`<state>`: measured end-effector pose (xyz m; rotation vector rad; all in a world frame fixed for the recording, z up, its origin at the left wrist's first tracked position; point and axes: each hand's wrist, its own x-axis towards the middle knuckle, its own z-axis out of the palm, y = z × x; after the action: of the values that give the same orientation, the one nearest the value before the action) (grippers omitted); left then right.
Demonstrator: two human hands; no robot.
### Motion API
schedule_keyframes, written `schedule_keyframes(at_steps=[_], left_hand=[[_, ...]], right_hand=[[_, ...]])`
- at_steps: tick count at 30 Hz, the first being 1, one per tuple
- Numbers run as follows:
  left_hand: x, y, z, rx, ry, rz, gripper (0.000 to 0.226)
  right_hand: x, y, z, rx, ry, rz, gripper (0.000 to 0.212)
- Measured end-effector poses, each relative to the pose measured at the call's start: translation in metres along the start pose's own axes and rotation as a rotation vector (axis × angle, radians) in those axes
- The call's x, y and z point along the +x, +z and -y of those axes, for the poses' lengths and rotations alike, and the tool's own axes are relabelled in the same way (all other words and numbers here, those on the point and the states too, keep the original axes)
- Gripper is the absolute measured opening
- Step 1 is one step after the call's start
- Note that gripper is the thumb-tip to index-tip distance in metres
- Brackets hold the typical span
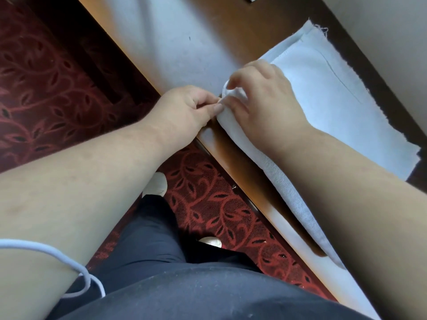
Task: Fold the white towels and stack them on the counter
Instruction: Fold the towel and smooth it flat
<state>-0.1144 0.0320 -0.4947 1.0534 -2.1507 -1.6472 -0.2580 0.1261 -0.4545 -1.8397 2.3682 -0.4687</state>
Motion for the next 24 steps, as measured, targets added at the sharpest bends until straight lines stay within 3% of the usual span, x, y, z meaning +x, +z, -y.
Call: schedule_keyframes(at_steps=[2, 6, 10, 14, 18, 22, 24], left_hand=[[-0.001, 0.005, 0.002, -0.019, -0.005, -0.038, 0.007], [0.001, 0.002, 0.000, 0.016, 0.035, -0.051, 0.008], [0.002, -0.003, -0.002, 0.039, 0.069, -0.014, 0.006], [0.009, -0.010, -0.003, -0.064, -0.043, -0.123, 0.012], [0.009, -0.007, -0.003, 0.177, 0.029, 0.028, 0.022], [0.011, -0.003, -0.002, 0.423, 0.047, -0.028, 0.027], [0.011, -0.004, -0.001, 0.436, 0.090, -0.045, 0.024]], right_hand=[[-0.026, 0.000, 0.006, 0.030, 0.156, -0.133, 0.028], [-0.070, 0.015, 0.011, -0.101, 0.278, 0.046, 0.048], [-0.069, 0.017, 0.006, -0.039, 0.309, 0.018, 0.044], [-0.069, 0.015, 0.007, -0.038, 0.321, 0.102, 0.041], [-0.052, 0.009, 0.012, 0.013, 0.312, 0.066, 0.045], [-0.051, 0.017, 0.020, -0.036, 0.296, 0.112, 0.060], [-0.054, 0.020, 0.021, -0.047, 0.274, 0.149, 0.073]])
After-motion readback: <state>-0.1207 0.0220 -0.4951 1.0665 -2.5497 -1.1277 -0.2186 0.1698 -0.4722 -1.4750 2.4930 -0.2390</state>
